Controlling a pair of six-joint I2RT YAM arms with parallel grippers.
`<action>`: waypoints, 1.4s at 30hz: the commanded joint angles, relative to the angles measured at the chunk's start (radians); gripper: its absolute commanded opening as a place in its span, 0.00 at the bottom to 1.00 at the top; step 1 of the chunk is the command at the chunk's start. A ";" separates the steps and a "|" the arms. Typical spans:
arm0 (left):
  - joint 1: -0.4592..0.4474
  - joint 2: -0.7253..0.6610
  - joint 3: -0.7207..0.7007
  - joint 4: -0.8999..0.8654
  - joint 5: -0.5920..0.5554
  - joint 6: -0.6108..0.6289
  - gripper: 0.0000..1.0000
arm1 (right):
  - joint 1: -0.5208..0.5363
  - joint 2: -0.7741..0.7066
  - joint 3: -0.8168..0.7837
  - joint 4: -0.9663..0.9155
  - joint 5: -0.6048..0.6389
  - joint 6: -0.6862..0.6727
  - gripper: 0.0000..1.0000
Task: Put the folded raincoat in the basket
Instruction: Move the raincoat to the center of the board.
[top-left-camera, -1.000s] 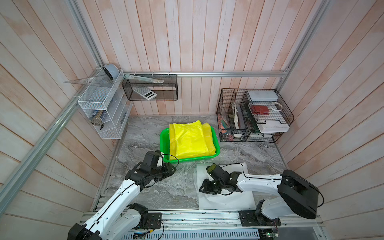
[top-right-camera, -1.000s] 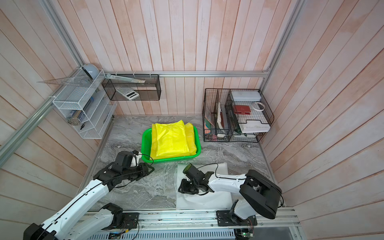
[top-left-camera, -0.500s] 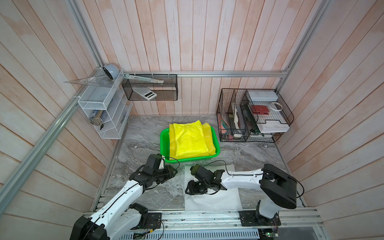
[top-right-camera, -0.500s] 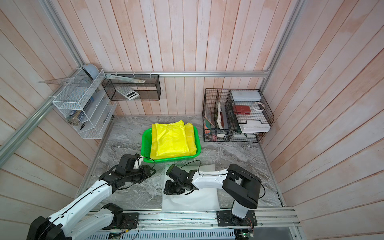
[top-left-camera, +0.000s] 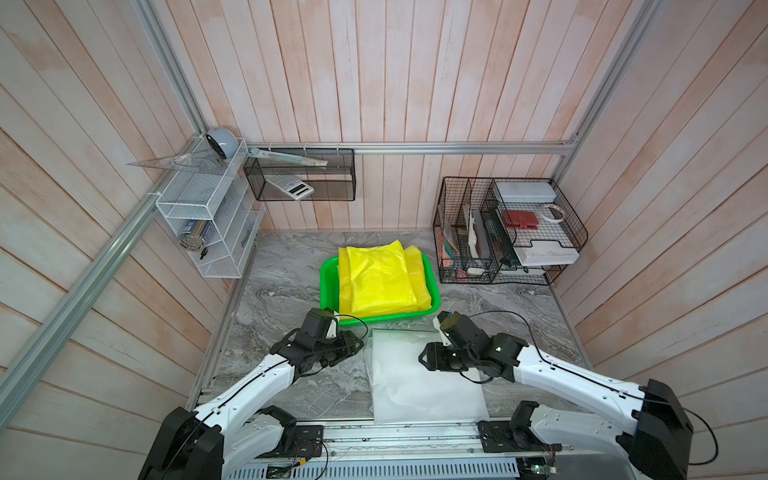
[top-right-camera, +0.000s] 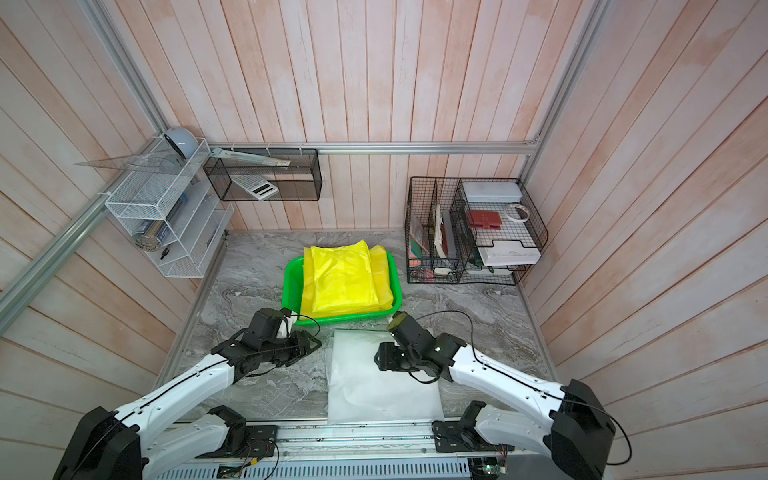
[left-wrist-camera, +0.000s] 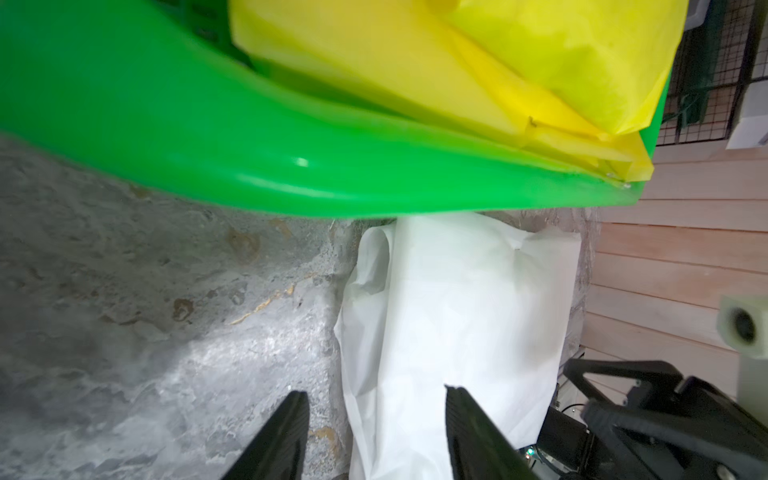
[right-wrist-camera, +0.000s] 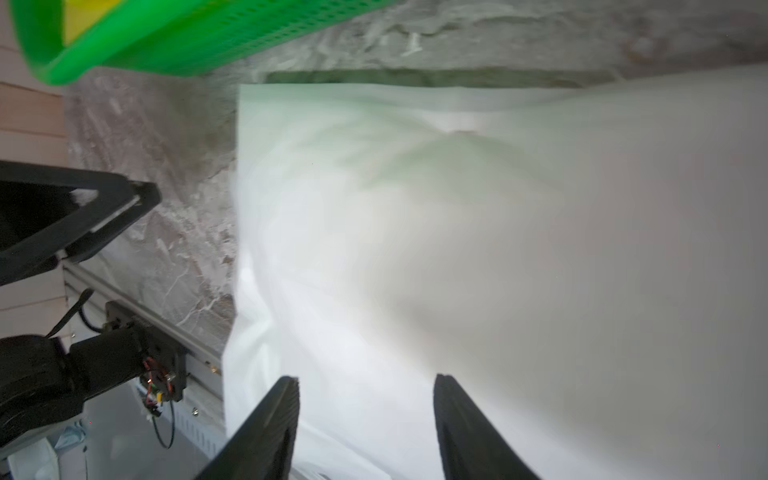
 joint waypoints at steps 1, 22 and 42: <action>-0.016 0.020 -0.019 0.062 0.011 -0.013 0.59 | -0.060 -0.094 -0.088 -0.076 0.008 -0.024 0.53; -0.024 0.127 -0.070 0.027 -0.137 0.015 0.70 | -0.032 0.348 -0.086 0.250 -0.270 -0.044 0.44; -0.002 0.112 -0.023 -0.003 -0.197 0.065 0.64 | -0.005 0.281 -0.087 0.206 -0.221 -0.072 0.46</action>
